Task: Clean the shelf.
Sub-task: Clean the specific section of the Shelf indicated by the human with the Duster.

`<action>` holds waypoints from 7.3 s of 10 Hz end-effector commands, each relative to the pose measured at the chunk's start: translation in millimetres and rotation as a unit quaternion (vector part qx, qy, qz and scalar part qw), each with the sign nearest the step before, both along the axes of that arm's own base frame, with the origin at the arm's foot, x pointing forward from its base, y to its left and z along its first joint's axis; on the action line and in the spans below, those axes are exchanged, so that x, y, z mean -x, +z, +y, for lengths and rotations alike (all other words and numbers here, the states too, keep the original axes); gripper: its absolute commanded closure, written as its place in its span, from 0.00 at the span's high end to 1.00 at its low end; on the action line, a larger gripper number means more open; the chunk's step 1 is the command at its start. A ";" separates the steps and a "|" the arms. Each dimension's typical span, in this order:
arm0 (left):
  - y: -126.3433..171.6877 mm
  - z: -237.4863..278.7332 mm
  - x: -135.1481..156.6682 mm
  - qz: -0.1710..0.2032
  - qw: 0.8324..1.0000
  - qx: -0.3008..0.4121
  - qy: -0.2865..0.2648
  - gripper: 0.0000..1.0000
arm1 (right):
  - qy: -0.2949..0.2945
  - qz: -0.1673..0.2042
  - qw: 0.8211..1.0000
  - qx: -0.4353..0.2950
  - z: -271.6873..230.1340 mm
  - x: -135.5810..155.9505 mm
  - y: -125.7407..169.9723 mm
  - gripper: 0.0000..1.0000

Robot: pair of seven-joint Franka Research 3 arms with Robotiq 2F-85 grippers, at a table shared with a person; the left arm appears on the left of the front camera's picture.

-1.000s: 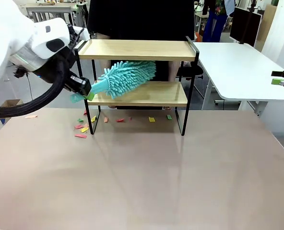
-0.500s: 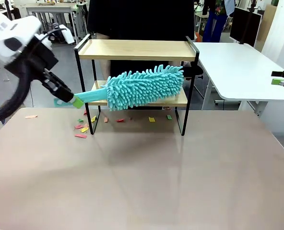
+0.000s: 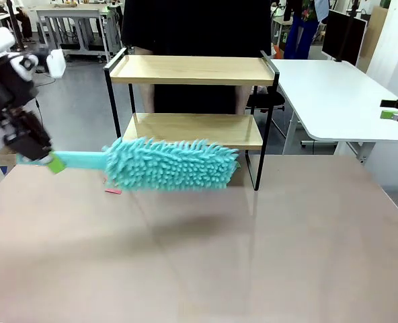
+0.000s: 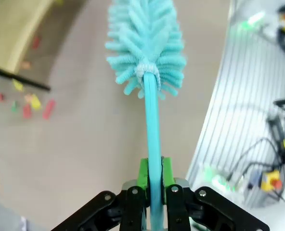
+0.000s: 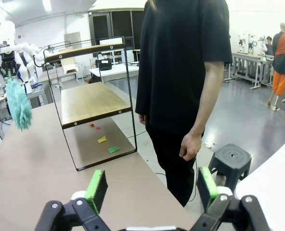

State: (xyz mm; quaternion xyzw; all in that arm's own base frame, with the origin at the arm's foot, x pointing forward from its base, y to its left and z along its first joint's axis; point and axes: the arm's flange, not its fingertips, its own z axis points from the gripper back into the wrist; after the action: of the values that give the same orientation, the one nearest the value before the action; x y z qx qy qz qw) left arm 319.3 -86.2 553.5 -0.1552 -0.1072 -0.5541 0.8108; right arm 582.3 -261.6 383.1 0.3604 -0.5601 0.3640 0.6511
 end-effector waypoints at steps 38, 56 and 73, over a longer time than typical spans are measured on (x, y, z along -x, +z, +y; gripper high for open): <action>-23.6 51.1 17.6 0.055 0.981 -0.177 -0.052 0.13 | 0.002 -0.004 1.000 0.001 2.6 -0.8 3.7 1.00; -31.4 -161.0 41.4 0.104 0.962 0.007 0.254 0.13 | 0.002 -0.004 1.000 0.001 2.6 -0.8 3.7 1.00; -137.1 -348.1 19.5 0.024 0.864 0.119 0.489 0.13 | 0.002 -0.004 1.000 0.001 2.6 -0.8 3.7 1.00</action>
State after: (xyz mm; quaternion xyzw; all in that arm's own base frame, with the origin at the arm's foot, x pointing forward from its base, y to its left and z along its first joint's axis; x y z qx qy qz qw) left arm 295.5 -412.0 417.7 -0.1890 -0.2007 -0.0702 0.9587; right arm 582.3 -261.7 383.0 0.3604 -0.5601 0.3640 0.6511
